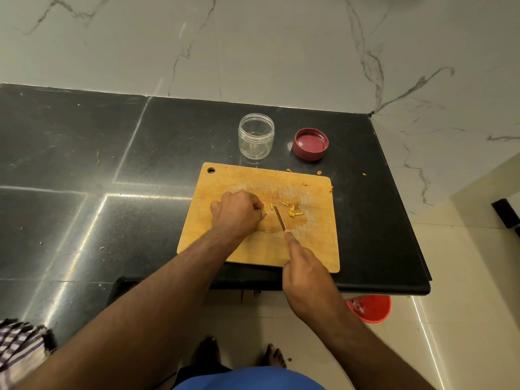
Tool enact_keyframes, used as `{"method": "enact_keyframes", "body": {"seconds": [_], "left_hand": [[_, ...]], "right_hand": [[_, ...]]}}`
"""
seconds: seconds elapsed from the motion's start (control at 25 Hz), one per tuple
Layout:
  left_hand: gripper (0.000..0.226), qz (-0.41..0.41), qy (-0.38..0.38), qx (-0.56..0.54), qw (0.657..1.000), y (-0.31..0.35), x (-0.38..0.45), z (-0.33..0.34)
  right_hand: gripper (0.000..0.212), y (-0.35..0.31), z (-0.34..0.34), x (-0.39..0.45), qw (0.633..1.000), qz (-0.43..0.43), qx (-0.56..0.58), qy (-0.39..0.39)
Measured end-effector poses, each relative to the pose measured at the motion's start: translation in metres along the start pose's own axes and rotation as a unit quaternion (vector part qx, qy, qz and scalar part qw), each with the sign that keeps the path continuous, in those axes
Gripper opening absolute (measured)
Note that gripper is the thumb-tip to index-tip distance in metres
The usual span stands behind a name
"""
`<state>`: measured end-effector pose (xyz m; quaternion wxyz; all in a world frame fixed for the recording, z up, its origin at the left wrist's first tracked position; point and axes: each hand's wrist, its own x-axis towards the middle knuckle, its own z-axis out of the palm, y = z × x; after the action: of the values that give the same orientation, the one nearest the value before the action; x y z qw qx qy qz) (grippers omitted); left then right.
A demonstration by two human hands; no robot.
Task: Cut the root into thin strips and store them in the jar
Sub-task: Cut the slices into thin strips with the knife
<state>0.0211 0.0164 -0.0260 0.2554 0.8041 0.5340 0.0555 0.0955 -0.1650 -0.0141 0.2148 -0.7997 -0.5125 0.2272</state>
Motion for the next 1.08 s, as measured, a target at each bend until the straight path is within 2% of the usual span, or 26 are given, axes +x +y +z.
{"method": "enact_keyframes", "body": {"seconds": [0.24,0.6,0.8,1.08], "left_hand": [[0.018,-0.005,0.019,0.000,1.000,0.000,-0.003,0.002],[0.019,-0.008,0.007,0.004,1.000,0.002,0.001,0.000],[0.018,-0.001,0.014,0.018,1.000,0.000,0.000,0.001],[0.024,0.009,0.023,0.032,0.999,-0.004,-0.004,0.002]], "right_hand": [[0.055,-0.008,0.001,0.014,1.000,-0.008,0.002,-0.017],[0.054,-0.012,0.002,0.032,0.998,-0.005,-0.029,-0.047],[0.057,-0.010,0.003,0.009,0.998,0.008,0.001,-0.059],[0.056,-0.004,-0.003,0.001,1.000,0.003,0.007,-0.009]]}}
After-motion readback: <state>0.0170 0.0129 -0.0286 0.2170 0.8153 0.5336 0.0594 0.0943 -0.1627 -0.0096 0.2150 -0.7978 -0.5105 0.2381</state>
